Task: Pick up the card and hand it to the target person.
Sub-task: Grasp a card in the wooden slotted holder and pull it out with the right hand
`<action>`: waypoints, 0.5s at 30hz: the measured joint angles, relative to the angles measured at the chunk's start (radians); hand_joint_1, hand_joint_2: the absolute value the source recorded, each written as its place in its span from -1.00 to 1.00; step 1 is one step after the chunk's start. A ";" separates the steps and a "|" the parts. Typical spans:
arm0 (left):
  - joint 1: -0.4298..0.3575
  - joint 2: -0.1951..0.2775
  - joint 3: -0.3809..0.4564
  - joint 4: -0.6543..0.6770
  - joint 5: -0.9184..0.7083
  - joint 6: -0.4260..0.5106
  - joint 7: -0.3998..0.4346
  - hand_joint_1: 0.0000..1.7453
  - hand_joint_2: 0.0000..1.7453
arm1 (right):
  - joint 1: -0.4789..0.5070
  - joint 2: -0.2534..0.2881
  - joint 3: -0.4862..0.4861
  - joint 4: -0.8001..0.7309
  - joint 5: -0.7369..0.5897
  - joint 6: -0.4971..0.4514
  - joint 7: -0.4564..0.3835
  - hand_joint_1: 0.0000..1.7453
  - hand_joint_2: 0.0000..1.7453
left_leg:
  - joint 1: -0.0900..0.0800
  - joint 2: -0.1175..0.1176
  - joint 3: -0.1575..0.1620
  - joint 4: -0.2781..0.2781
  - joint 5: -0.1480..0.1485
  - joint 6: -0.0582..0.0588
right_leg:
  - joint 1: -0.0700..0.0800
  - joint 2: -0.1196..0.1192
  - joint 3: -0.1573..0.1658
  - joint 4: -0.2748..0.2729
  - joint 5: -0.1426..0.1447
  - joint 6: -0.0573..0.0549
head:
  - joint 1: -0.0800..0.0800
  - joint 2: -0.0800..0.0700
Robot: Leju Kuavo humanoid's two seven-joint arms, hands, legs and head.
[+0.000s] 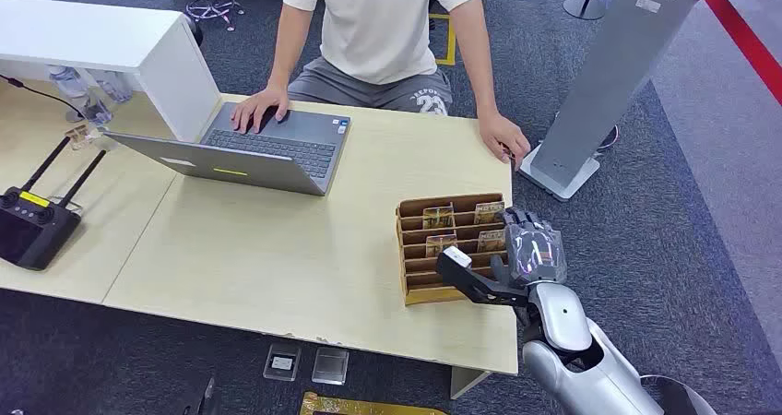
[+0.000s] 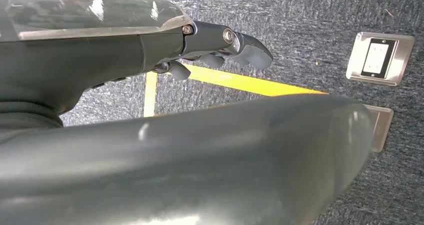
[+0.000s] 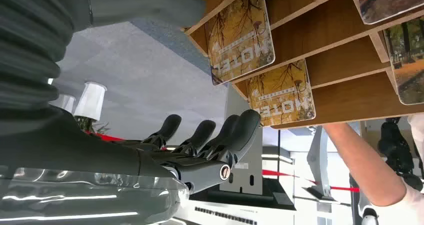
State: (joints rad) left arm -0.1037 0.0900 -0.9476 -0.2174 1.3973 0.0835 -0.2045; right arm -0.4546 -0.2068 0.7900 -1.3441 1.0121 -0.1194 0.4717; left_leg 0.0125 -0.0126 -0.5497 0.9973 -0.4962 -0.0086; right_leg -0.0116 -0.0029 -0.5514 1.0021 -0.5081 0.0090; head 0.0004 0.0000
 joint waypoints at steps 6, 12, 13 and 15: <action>0.000 0.000 0.000 0.000 0.001 0.000 0.000 -1.00 -1.00 | -0.007 0.004 0.000 0.024 -0.001 -0.011 -0.017 -0.09 1.00 | 0.000 0.000 0.000 0.000 0.000 0.000 | 0.000 0.000 0.000 0.000 0.000 0.000 | 0.000 0.000; 0.000 0.000 0.000 0.000 0.001 0.000 0.000 -1.00 -1.00 | -0.015 0.009 0.000 0.050 -0.008 -0.017 -0.027 0.26 1.00 | 0.000 0.000 0.000 0.000 0.000 0.000 | 0.000 0.000 0.000 0.000 0.000 0.000 | 0.000 0.000; 0.000 0.000 0.000 0.000 0.001 0.000 0.000 -1.00 -1.00 | -0.017 0.010 0.000 0.053 -0.009 -0.018 -0.029 0.40 1.00 | 0.000 0.000 0.000 0.000 0.000 0.000 | 0.000 0.000 0.000 0.000 0.000 0.000 | 0.000 0.000; 0.000 0.000 0.000 0.000 0.002 0.000 0.000 -1.00 -1.00 | -0.020 0.010 0.000 0.058 -0.010 -0.021 -0.032 0.48 1.00 | 0.000 0.000 0.000 0.000 0.000 0.000 | 0.000 0.000 0.000 0.000 0.000 0.000 | -0.001 0.000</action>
State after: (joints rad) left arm -0.1038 0.0900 -0.9476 -0.2174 1.3993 0.0838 -0.2045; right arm -0.4746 -0.1969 0.7897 -1.2858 1.0016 -0.1405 0.4397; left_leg 0.0125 -0.0125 -0.5495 0.9973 -0.4962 -0.0086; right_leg -0.0116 -0.0029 -0.5514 1.0021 -0.5081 0.0090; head -0.0003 0.0000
